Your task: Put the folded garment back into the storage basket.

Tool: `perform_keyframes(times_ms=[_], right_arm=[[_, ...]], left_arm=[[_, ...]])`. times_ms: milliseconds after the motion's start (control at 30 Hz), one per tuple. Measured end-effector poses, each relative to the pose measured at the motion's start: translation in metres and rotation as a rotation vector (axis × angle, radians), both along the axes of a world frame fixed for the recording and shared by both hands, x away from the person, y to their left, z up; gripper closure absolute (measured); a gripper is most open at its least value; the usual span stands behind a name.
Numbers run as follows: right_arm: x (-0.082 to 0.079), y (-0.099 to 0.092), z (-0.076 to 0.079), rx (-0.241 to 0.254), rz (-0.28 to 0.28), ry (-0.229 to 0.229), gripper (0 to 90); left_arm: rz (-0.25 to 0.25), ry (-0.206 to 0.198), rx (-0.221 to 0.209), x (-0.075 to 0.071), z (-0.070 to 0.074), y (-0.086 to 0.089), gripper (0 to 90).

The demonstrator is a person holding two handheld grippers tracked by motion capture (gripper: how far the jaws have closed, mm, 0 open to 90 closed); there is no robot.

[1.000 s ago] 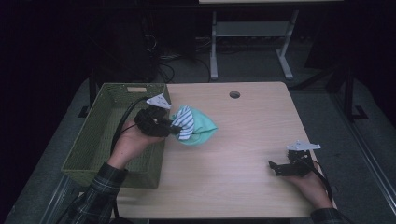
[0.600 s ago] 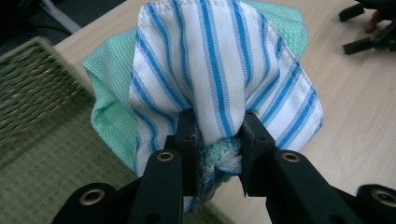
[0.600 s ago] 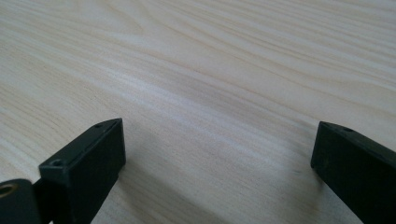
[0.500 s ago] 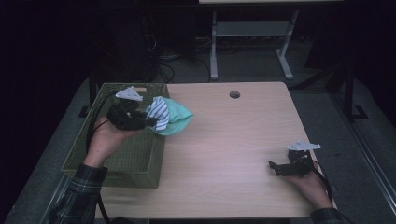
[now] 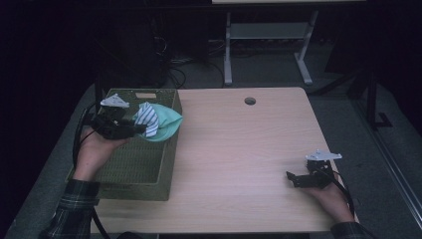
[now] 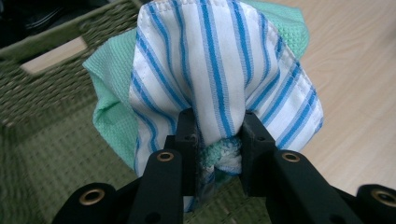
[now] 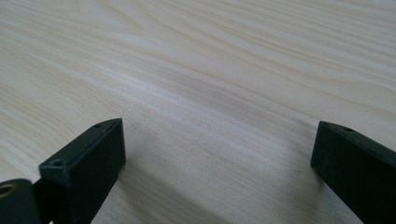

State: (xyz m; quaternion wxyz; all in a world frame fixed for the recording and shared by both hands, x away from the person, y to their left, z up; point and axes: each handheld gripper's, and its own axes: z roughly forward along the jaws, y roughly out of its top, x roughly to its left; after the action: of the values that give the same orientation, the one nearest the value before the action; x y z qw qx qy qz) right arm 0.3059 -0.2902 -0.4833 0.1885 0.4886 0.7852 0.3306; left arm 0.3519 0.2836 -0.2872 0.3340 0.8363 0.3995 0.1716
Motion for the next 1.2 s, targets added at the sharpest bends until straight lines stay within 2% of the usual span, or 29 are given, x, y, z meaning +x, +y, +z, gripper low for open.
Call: perform_keyframes(times_ms=[200, 633, 867, 1200], right_arm=[[0.000, 0.000, 0.000, 0.000, 0.001, 0.001, 2.8], [0.000, 0.000, 0.000, -0.001, 0.007, -0.002, 2.8], [0.000, 0.000, 0.000, -0.001, 0.007, -0.002, 2.8], [0.000, 0.000, 0.000, -0.001, 0.007, -0.002, 2.8]], left_arm=[[0.067, 0.010, 0.009, 0.002, -0.010, 0.017, 71.9], [0.163, 0.055, 0.049, 0.009, -0.045, 0.044, 71.9], [0.183, 0.086, 0.082, 0.012, -0.069, 0.047, 71.9], [0.187, 0.131, 0.086, 0.016, -0.098, 0.047, 71.7]])
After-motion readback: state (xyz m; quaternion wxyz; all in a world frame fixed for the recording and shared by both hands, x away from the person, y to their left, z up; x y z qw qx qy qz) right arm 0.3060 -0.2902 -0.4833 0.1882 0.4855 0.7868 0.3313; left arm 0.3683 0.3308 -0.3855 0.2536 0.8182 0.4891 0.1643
